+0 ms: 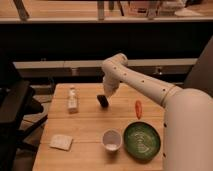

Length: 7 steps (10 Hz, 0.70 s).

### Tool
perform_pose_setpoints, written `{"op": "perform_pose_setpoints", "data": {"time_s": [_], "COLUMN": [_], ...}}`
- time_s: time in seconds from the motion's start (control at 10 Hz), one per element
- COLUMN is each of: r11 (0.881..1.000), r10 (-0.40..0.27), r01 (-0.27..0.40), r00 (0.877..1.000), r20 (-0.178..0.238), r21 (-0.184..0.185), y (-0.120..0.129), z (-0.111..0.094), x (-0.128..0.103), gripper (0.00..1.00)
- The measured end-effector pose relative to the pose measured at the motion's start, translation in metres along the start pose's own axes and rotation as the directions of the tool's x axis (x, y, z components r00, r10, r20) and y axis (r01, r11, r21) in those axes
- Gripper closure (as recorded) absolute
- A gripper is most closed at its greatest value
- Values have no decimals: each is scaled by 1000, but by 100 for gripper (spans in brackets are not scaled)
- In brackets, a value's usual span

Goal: Knock the eraser over

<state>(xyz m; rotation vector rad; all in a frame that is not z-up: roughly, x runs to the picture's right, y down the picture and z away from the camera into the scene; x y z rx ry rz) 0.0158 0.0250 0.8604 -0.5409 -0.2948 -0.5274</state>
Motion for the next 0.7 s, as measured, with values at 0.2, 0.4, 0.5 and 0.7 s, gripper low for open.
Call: {"op": "perform_pose_setpoints", "data": {"time_s": [0.2,0.4,0.5,0.7], "r11": [1000,1000,1000,999], "r10": [-11,-19,-24,-35], "r01": [11,19,24,36], "r00": [1000,1000,1000,999], "r20": [5,8,10,13], "r21": [-5,-9,-11,-13], "y": [-1,-2,-3,-6], "z": [1,2,2,4], "x": [-3,-6,-8,-12], "gripper": [97,97,97,97]}}
